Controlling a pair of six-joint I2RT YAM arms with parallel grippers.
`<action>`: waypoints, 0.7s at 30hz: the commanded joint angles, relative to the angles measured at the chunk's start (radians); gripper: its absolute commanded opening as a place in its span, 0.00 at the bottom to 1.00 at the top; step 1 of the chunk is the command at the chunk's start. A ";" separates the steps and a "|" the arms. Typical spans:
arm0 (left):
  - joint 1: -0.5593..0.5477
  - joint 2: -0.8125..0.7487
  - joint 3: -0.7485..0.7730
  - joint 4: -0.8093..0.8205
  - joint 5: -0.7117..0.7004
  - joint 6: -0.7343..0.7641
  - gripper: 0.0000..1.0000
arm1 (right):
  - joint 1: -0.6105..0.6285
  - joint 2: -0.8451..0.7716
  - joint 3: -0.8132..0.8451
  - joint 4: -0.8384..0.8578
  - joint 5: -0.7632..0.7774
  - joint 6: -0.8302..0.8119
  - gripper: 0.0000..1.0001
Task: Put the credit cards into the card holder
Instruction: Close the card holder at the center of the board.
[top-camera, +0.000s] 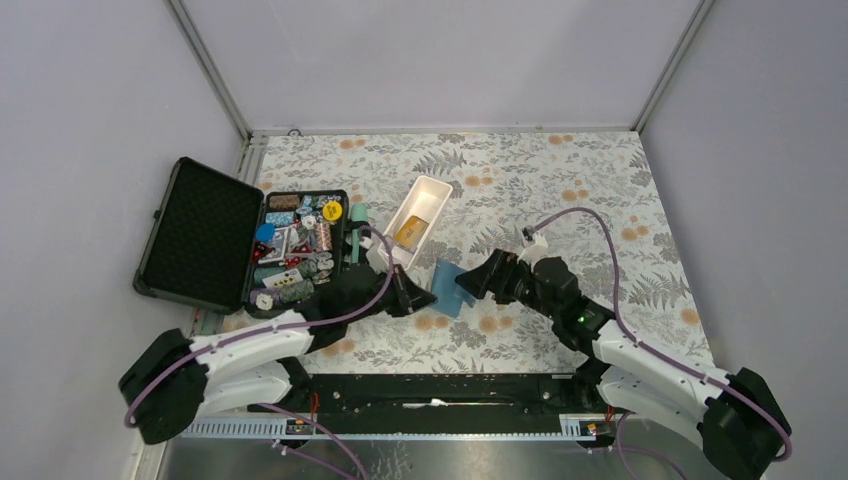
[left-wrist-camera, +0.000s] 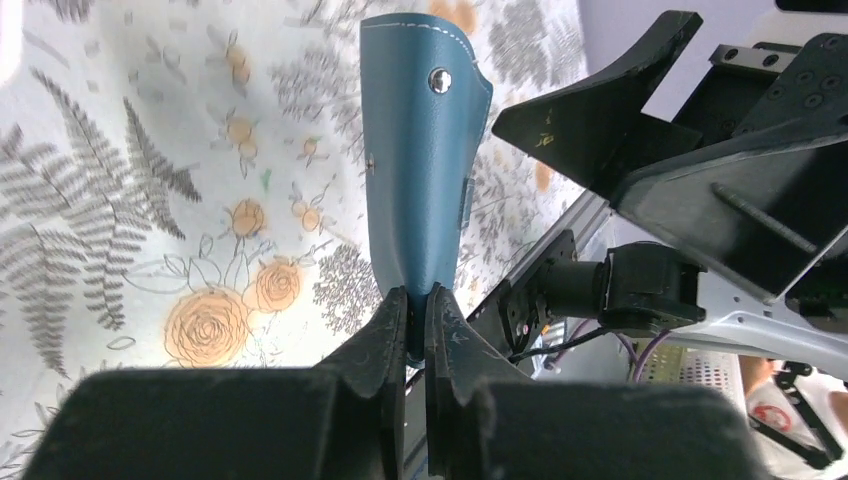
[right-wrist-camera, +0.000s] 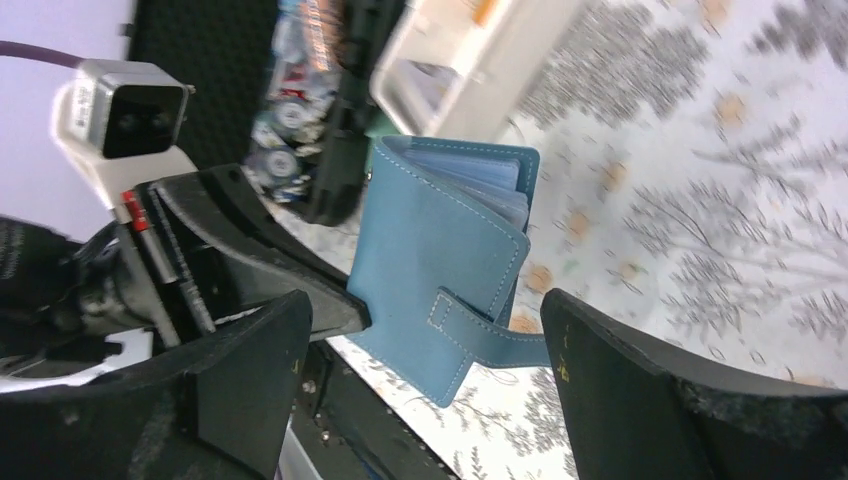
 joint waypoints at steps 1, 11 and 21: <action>0.016 -0.174 0.039 -0.047 -0.085 0.166 0.00 | -0.043 -0.070 0.090 -0.003 -0.142 -0.131 0.93; 0.036 -0.515 0.049 -0.131 -0.030 0.258 0.00 | -0.131 -0.029 0.156 0.161 -0.536 -0.116 0.95; 0.036 -0.534 0.097 -0.086 0.152 0.260 0.00 | -0.131 0.065 0.247 0.264 -0.638 -0.112 0.94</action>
